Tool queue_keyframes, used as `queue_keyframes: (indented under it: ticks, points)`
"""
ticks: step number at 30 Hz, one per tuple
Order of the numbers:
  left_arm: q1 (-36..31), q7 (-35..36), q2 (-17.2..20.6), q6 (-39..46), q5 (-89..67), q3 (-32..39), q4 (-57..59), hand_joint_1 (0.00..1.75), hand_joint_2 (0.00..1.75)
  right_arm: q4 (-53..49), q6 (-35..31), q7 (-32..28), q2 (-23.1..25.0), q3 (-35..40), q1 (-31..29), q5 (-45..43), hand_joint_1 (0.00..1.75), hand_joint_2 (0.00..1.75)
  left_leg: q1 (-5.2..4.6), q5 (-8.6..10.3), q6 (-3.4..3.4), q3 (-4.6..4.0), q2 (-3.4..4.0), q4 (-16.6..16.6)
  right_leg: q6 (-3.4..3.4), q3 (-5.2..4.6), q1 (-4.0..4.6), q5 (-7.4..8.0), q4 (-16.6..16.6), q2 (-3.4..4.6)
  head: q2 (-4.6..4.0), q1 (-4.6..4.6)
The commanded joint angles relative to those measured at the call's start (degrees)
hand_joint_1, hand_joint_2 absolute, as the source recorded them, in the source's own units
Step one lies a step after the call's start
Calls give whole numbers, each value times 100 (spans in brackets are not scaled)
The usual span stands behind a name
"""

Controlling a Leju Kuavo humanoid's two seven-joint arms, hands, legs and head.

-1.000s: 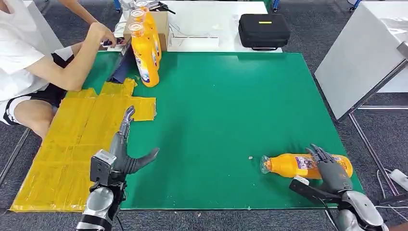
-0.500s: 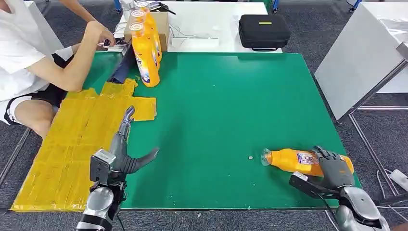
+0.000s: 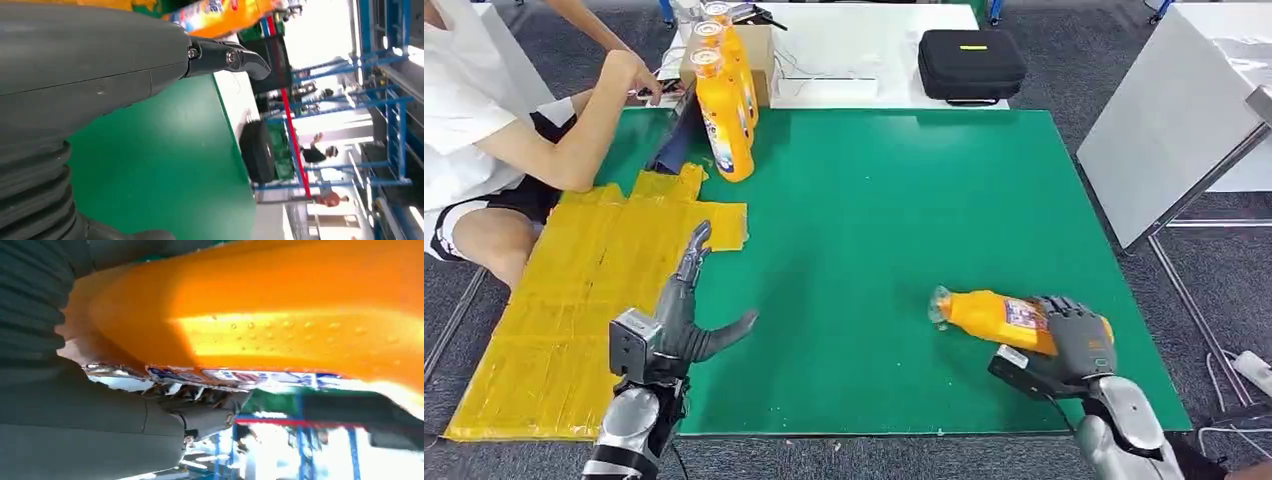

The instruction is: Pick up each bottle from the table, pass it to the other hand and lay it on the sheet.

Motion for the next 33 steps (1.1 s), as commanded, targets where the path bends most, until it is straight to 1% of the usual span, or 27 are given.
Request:
queue_keyframes:
  ticks: [1, 2, 3, 4, 5, 7, 8, 9, 10, 12, 13, 15, 16, 17, 18, 19, 20, 21, 22, 24, 25, 27, 28, 29, 30, 32, 33]
  points:
    - [-279, 24, 80, -139, 70, -192, 447, 0, 175, -197, -415, -449, 788, -330, -178, -505, 175, 175, 8, -21, -18, 39, -9, 4, -11, 41, 3, -17, -3, 11, 0, 0]
    - [-348, 26, 66, -181, 97, -263, 546, 0, 175, -462, -708, -762, 1105, -575, -165, -1094, 173, 175, 6, -15, -15, 27, -8, 1, -9, 29, 1, -11, -3, 12, 0, 2]
    - [-425, 29, 25, -190, 125, -321, 646, 0, 175, -704, -784, -850, 1311, -665, -144, -1396, 175, 175, 9, -29, -23, 47, -1, 7, -13, 47, 3, -20, 1, 25, 2, 2]
    - [-543, 39, -8, -195, 150, -436, 784, 0, 175, -981, -798, -959, 1534, -732, -146, -1835, 175, 175, 8, -21, -20, 31, 2, 5, -12, 32, 2, -13, 1, 25, 0, 4]
    - [-618, 49, -31, -192, 163, -512, 869, 0, 175, -1113, -734, -999, 1651, -734, -172, -2103, 175, 175, 3, -11, -15, 8, -2, 1, -9, 10, 0, -7, 2, 17, 0, 7]
    - [-771, 85, -57, -185, 163, -727, 1047, 0, 175, -1318, -509, -1141, 1854, -728, -217, -2726, 175, 175, 4, -13, -17, 11, 1, 3, -11, 10, 0, -8, 4, 15, 0, 0]
    - [-809, 105, -67, -167, 166, -799, 1094, 0, 175, -1354, -413, -1175, 1920, -710, -231, -2909, 173, 175, 6, -17, -22, 20, -7, 8, -15, 19, 0, -15, 10, 12, 2, 2]
    - [-835, 120, -76, -163, 153, -854, 1129, 0, 175, -1383, -291, -1223, 1972, -679, -232, -3077, 171, 175, 4, -8, -17, 9, -12, 2, -11, 8, -1, -9, 5, 4, 0, 2]
    - [-870, 140, -76, -150, 142, -937, 1180, 0, 175, -1389, -78, -1317, 2057, -626, -244, -3333, 175, 175, 7, -19, -23, 26, -13, 9, -15, 25, 1, -17, 10, 9, 0, 4]
    - [-893, 143, -84, -147, 142, -962, 1215, 0, 175, -1349, 9, -1328, 2105, -564, -246, -3396, 173, 175, 3, -7, -12, 7, -5, 0, -8, 6, -1, -6, 1, 10, 0, 4]
    - [-908, 159, -86, -153, 149, -987, 1245, 0, 175, -1320, 128, -1388, 2164, -524, -261, -3525, 169, 175, 6, -18, -19, 26, -1, 4, -12, 24, 0, -14, 3, 19, 0, 2]
    - [-987, 194, -107, -453, 329, -1068, 1350, 0, 175, -1243, 216, -1605, 2385, -419, -285, -3722, 159, 175, 3, -9, -13, 11, -1, -1, -9, 9, -1, -7, 1, 12, 0, 2]
    - [-1031, 209, -131, -590, 404, -1127, 1413, 0, 175, -1165, 368, -1653, 2496, -316, -295, -3871, 157, 175, 6, -20, -19, 28, -1, 6, -13, 27, 0, -15, 4, 17, 0, 4]
    - [-1047, 215, -146, -677, 454, -1167, 1444, 0, 175, -1090, 476, -1667, 2537, -195, -300, -3891, 161, 175, 4, -6, -12, 6, 0, -1, -8, 6, 0, -4, -1, 11, 0, 4]
    - [-1052, 215, -165, -672, 449, -1180, 1442, 0, 175, -1076, 450, -1671, 2573, -167, -291, -3865, 159, 175, 3, -6, -12, 6, -3, -2, -8, 6, 0, -4, 0, 9, 0, 4]
    - [-1097, 226, -165, -743, 458, -1274, 1490, 0, 175, -909, 681, -1701, 2641, 59, -315, -3927, 162, 175, 8, -21, -21, 30, 0, 5, -14, 30, 2, -15, 3, 19, 0, 2]
    - [-1129, 237, -177, -787, 479, -1320, 1508, 0, 175, -782, 835, -1701, 2698, 186, -344, -3987, 164, 175, 8, -15, -17, 20, 2, 2, -12, 21, 4, -9, -1, 19, 0, 7]
    - [-1144, 238, -185, -786, 481, -1344, 1511, 0, 175, -700, 815, -1707, 2746, 245, -370, -3977, 164, 175, 6, -8, -13, 8, 5, -1, -9, 8, 2, -3, -2, 17, 0, 0]
    - [-1198, 262, -189, -906, 573, -1398, 1541, 0, 175, -421, 1051, -1691, 2789, 467, -439, -4001, 166, 175, 8, -20, -22, 30, 3, 4, -14, 29, 2, -13, 2, 23, 2, 4]
    - [-1237, 276, -194, -925, 606, -1442, 1556, 0, 175, -169, 1030, -1755, 2891, 609, -496, -3992, 171, 175, 8, -8, -13, 9, 9, -1, -9, 8, 5, -2, -4, 20, 0, 4]
    - [-1255, 282, -185, -923, 623, -1465, 1568, 0, 175, 4, 1087, -1768, 2886, 731, -569, -3998, 168, 175, 12, -21, -22, 33, 12, 4, -15, 30, 6, -11, 0, 30, 0, 2]
    - [-1284, 290, -180, -933, 650, -1472, 1585, 0, 175, 119, 1154, -1802, 2932, 843, -610, -4013, 169, 175, 9, -8, -14, 13, 8, -3, -10, 11, 7, -3, -5, 18, 2, 2]
    - [-1303, 293, -170, -947, 687, -1499, 1604, 0, 175, 227, 1224, -1831, 2909, 1006, -638, -3997, 169, 175, 11, -15, -19, 26, 7, 1, -13, 22, 7, -9, -2, 21, 0, 4]
    - [-1333, 289, -162, -973, 724, -1517, 1626, 0, 175, 341, 1282, -1848, 2884, 1176, -684, -3910, 164, 175, 9, -10, -14, 16, 4, -2, -10, 15, 6, -7, -4, 15, 0, 4]
    - [-1354, 287, -160, -987, 746, -1519, 1640, 0, 175, 399, 1271, -1863, 2886, 1255, -707, -3844, 166, 175, 9, -7, -12, 12, 7, -4, -9, 10, 6, -4, -5, 16, 0, 4]
    - [-1427, 282, -161, -1021, 784, -1540, 1687, 0, 175, 615, 1292, -1883, 2937, 1366, -809, -3830, 164, 175, 15, -26, -23, 44, 7, 6, -15, 43, 8, -18, 0, 27, 0, 4]
    - [-1427, 282, -161, -1021, 784, -1540, 1687, 0, 175, 615, 1292, -1883, 2937, 1366, -809, -3830, 164, 175, 13, -17, -18, 25, 7, 4, -12, 24, 8, -10, -1, 22, 0, 4]
